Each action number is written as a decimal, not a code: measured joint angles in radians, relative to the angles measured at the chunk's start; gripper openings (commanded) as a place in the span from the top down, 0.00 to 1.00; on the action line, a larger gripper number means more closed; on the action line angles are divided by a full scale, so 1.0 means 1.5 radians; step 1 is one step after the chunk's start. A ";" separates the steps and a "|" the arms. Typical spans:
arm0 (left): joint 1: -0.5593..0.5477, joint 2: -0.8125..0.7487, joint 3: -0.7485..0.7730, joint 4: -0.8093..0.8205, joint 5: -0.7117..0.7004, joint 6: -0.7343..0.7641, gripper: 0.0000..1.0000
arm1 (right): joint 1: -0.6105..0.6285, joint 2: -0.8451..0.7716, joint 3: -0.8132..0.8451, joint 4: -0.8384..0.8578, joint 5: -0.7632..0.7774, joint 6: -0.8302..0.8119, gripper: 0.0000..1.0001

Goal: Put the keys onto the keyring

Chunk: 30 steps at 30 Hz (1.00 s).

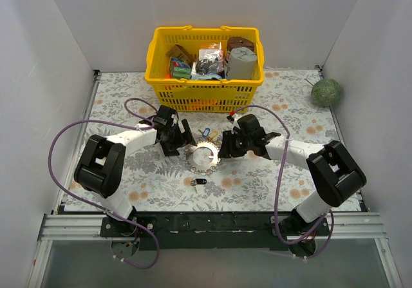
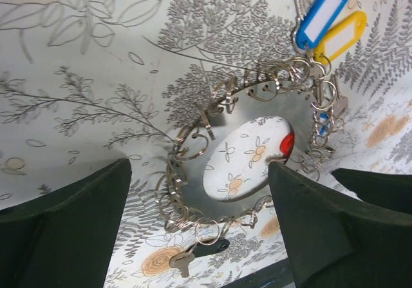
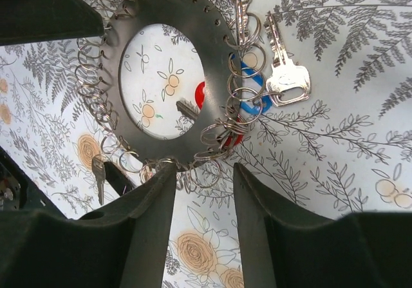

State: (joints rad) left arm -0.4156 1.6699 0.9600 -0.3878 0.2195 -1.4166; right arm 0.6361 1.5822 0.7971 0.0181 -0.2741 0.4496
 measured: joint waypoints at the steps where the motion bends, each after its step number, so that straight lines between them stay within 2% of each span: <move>1: 0.000 -0.003 0.000 -0.004 -0.007 0.002 0.12 | 0.000 -0.009 0.000 -0.003 0.005 -0.003 0.50; 11: 0.001 -0.037 -0.014 -0.014 -0.034 0.007 0.12 | 0.000 -0.044 -0.013 -0.028 -0.008 -0.006 0.50; 21: 0.001 -0.072 -0.081 0.021 0.004 -0.026 0.12 | 0.000 -0.073 -0.143 0.056 -0.069 0.071 0.54; 30: 0.001 -0.077 -0.090 0.032 0.011 -0.031 0.12 | 0.000 -0.049 -0.159 0.151 -0.086 0.131 0.55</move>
State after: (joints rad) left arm -0.4145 1.5539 0.8253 -0.3397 0.2356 -1.4631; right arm 0.6361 1.5082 0.5587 0.2447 -0.4038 0.6468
